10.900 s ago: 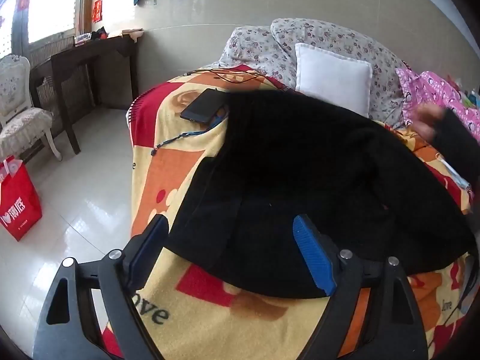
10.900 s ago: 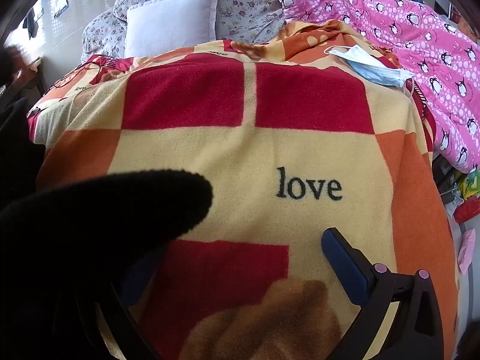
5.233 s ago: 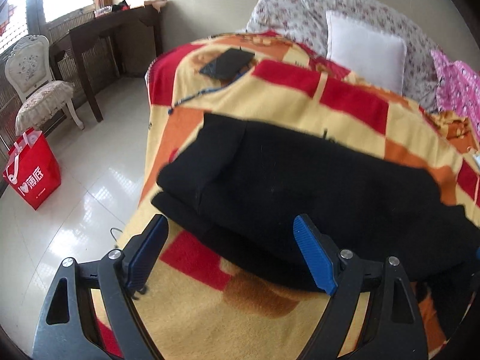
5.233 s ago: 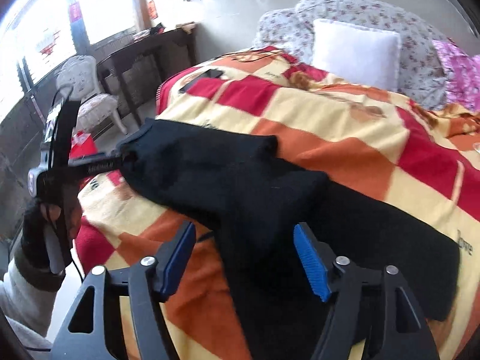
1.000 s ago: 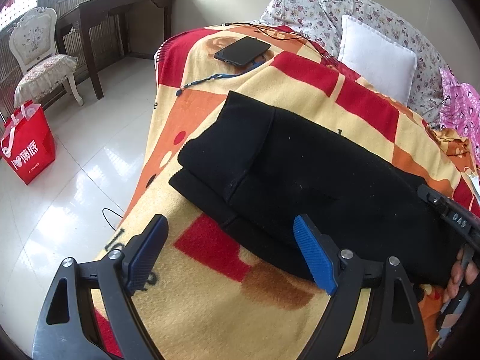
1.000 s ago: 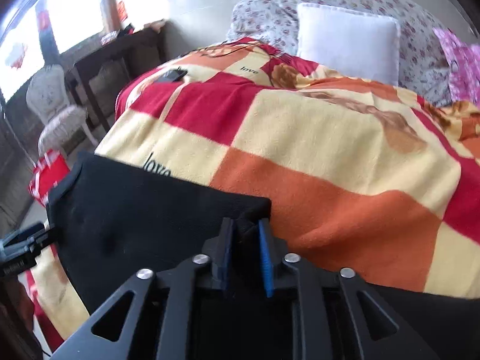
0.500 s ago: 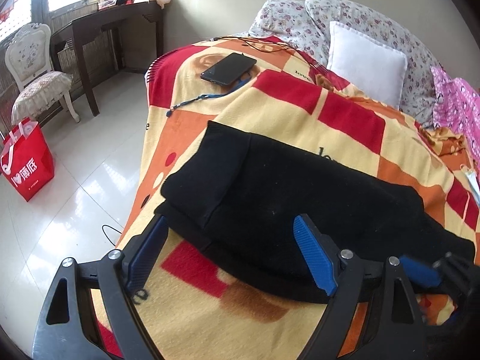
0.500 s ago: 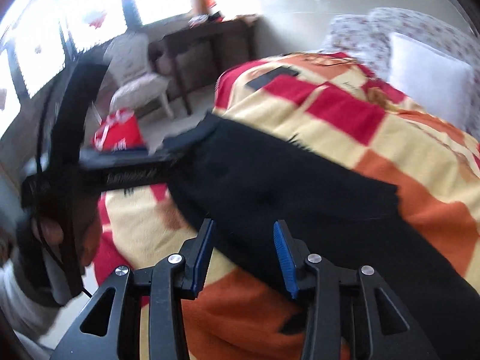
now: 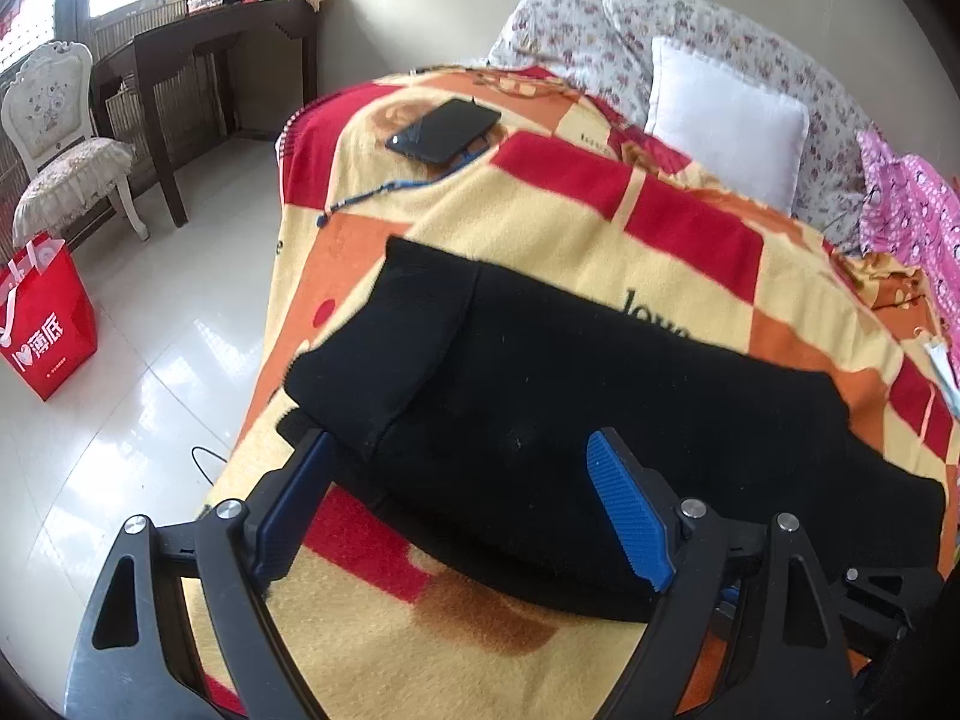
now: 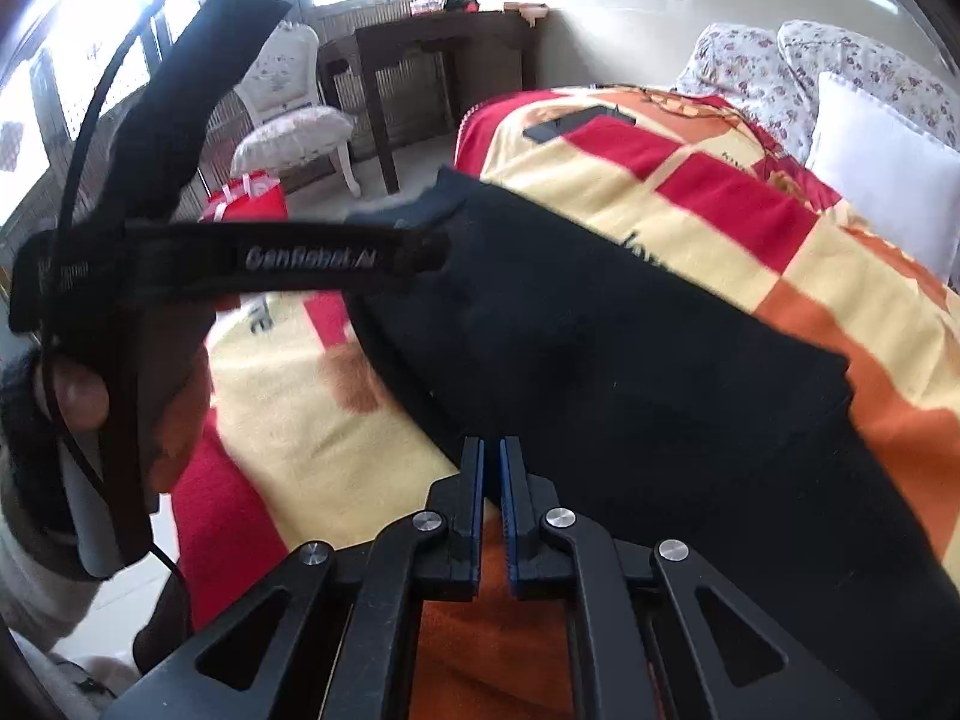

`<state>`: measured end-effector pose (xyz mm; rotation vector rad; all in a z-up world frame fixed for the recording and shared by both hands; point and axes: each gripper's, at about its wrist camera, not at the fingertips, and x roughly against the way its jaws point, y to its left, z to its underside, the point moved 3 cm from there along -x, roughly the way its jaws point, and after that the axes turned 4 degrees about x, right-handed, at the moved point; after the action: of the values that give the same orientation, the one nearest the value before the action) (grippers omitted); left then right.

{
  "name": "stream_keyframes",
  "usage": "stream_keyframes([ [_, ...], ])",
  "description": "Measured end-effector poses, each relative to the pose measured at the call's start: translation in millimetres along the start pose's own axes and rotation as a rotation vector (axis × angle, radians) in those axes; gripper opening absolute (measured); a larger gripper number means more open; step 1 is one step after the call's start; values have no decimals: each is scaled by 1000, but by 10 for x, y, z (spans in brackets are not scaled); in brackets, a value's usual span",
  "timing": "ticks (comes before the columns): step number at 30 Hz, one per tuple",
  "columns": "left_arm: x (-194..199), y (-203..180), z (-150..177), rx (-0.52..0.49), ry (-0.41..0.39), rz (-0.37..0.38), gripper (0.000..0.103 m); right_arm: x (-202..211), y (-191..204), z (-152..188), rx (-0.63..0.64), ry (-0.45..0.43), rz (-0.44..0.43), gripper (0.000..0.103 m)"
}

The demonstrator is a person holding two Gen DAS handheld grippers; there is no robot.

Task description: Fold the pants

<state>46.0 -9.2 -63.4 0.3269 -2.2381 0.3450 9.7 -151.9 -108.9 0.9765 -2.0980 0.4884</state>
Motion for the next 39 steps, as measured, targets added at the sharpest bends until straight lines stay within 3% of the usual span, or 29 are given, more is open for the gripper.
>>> stream_keyframes([
  [3, -52, -42, 48, -11, 13, -11, 86, -15, -82, 13, -55, -16, -16, 9],
  [6, 3, -67, 66, -17, 5, -2, 86, 196, -183, 21, -127, -53, -54, 34],
  [7, 38, -81, 61, -16, 0, 6, 86, 270, -203, 32, -136, -66, -47, 37],
  [10, 107, -137, 44, -22, -16, 23, 86, 475, -382, 128, -185, -96, 10, 37],
  [14, 131, -305, 74, -43, -12, 73, 86, 584, -733, 385, -276, -63, 138, 37],
  [18, 19, -507, 165, -69, 51, 148, 86, 652, -1073, 675, -367, -30, 242, 37],
  [21, -101, -604, 219, -98, 71, 124, 88, 707, -1253, 761, -404, -59, 237, 37],
  [25, -94, -708, 253, -140, 66, 90, 91, 786, -1341, 812, -405, -48, 295, 37],
  [29, 34, -829, 271, -143, 74, 147, 91, 999, -1488, 1071, -456, -58, 322, 38],
  [31, 124, -959, 281, -168, 61, 166, 91, 1116, -1578, 1207, -476, -46, 364, 45],
  [34, 191, -1208, 313, -214, 63, 202, 91, 1325, -1729, 1454, -511, -45, 417, 45],
  [39, 117, -1619, 469, -295, 111, 234, 91, 1580, -1907, 1761, -598, -88, 417, 45],
])
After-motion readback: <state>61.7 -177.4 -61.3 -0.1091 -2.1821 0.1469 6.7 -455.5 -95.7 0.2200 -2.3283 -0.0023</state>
